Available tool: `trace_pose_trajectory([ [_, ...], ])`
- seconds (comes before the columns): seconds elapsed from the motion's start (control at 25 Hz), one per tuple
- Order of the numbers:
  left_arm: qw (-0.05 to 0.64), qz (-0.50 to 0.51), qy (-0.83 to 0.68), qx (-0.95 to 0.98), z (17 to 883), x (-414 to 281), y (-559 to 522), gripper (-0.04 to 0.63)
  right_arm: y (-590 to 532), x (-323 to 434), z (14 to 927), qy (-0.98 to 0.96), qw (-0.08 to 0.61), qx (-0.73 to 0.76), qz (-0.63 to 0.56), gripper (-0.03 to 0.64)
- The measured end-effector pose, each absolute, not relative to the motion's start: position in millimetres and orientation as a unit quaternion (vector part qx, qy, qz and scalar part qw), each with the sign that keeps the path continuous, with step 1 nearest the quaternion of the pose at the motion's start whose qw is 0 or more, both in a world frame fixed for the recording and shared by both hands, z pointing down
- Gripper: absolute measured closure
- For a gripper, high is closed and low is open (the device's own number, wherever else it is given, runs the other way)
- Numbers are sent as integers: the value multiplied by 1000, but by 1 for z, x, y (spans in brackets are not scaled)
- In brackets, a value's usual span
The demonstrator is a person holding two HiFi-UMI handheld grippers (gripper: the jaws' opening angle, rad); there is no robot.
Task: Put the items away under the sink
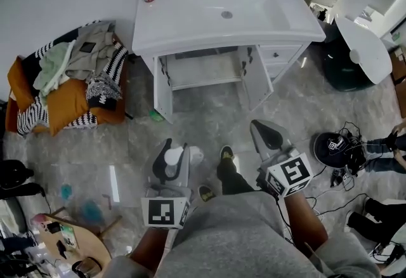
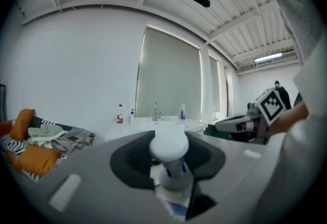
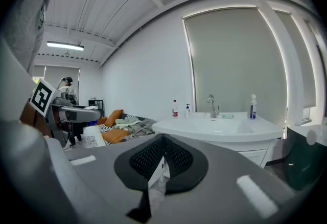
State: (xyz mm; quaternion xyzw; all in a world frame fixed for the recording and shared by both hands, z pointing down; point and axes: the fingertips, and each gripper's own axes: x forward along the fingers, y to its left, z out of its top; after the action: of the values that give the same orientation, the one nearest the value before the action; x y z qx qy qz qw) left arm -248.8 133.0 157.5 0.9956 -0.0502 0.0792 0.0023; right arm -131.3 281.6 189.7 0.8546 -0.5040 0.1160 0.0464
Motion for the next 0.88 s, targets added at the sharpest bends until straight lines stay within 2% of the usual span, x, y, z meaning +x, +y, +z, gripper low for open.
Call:
trace_pose_trajectory([
  [0.48, -5, 87, -53, 995, 151, -165, 114, 445, 265, -50, 187, -502, 23, 856, 120, 618],
  [0.88, 4, 93, -60, 994, 150, -120, 113, 445, 255, -6, 186, -519, 33, 846, 120, 618],
])
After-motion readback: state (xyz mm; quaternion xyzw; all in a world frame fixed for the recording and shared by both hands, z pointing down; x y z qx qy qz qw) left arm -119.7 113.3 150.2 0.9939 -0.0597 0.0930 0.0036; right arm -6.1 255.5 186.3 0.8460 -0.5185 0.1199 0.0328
